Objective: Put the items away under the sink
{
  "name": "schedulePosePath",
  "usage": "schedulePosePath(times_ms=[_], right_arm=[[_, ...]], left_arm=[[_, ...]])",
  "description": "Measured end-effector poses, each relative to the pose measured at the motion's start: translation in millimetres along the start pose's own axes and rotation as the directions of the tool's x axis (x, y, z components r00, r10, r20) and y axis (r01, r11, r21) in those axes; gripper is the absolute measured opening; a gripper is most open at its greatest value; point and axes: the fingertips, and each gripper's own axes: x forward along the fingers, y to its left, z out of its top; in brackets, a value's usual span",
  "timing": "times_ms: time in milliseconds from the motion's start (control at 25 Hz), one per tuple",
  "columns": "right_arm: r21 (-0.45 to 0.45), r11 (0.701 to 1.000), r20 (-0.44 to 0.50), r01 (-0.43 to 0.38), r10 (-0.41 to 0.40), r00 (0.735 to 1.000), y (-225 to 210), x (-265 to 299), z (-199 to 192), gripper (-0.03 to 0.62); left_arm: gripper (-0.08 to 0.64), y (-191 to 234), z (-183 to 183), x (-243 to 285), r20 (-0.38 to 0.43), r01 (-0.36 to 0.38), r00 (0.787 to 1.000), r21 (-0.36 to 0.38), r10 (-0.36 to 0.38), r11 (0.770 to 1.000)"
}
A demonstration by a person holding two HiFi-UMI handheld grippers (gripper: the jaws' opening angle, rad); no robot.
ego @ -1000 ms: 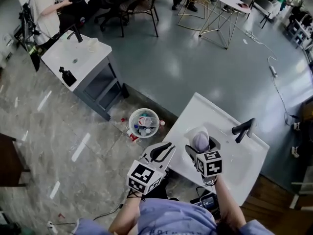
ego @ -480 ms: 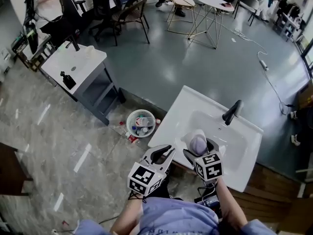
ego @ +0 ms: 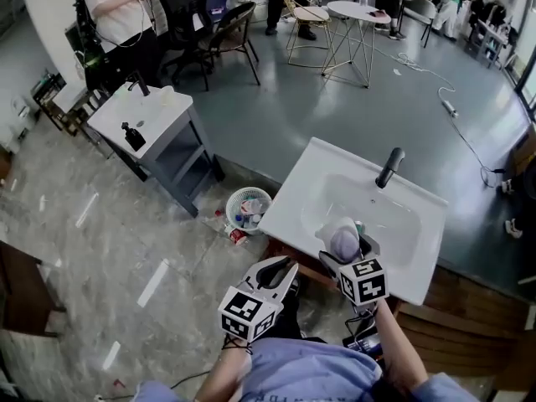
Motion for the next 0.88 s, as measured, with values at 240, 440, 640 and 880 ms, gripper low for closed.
schedulePosePath(times_ms=[240,440,640,880], right_arm=[[0.013,1.0,0.059,0.008,-0.009,0.998,9,-38,-17,0.439],[0.04,0.999,0.083,-0.003,-0.001,0.997,23,-69,-30,0.439],[0.039,0.999,0.1,-0.025,0.021,0.995,42,-92,-38,0.439],[0.049,0.998,0.09,-0.043,0.038,0.995,64,-104,-52,0.439]], left_arm=[[0.052,-45,-27,-33,-0.018,-0.006,1.0,0.019,0.007,1.0],[0.052,-61,-67,-29,-0.105,0.024,0.994,0.033,-0.02,0.999],[0.052,-87,-103,20,-0.155,0.137,0.979,0.001,-0.135,0.991],[0.052,-117,-107,20,-0.101,0.212,0.97,-0.082,-0.22,0.974]])
